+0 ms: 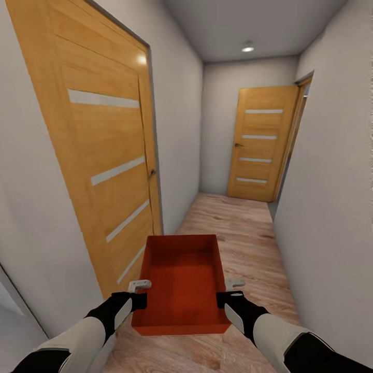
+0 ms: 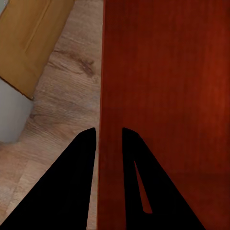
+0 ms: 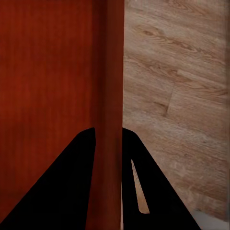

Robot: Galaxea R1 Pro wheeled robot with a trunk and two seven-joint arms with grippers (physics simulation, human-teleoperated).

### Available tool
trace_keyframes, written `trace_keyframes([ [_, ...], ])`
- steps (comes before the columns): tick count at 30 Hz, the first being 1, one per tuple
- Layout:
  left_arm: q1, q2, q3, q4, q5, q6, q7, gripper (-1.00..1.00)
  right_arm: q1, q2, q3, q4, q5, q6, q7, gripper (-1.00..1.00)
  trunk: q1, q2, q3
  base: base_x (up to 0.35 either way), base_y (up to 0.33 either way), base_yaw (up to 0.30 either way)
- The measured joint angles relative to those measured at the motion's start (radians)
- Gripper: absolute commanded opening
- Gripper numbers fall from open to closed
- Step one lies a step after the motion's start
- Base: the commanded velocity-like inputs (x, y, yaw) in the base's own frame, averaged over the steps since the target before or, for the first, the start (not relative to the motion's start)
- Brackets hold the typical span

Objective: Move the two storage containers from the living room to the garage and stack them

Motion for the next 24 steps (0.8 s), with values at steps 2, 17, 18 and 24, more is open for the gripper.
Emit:
trace_keyframes([
  [2, 0.0, 0.0, -0.001, 0.0, 0.001, 0.0, 0.0, -1.0, 0.0, 0.0, 0.0, 0.0, 0.0, 0.0, 0.0, -1.0, 0.0, 0.0, 0.0, 0.323, 0.0, -0.232],
  [17, 0.0, 0.0, 0.001, 0.0, -0.001, 0.0, 0.0, -1.0, 0.0, 0.0, -0.001, 0.0, 0.001, 0.0, 0.0, -1.0, 0.0, 0.0, 0.0, 0.323, 0.0, -0.241],
  [18, 0.0, 0.0, 0.001, 0.0, -0.001, 0.0, -0.001, -1.0, 0.0, 0.0, -0.001, 0.0, 0.001, 0.0, 0.0, -1.0, 0.0, 0.0, 0.0, 0.323, 0.0, -0.241],
  [24, 0.0, 0.0, 0.001, 0.0, -0.002, 0.0, -0.001, -1.0, 0.0, 0.0, 0.0, 0.0, 0.0, 0.0, 0.0, -1.0, 0.0, 0.0, 0.0, 0.323, 0.0, -0.235],
])
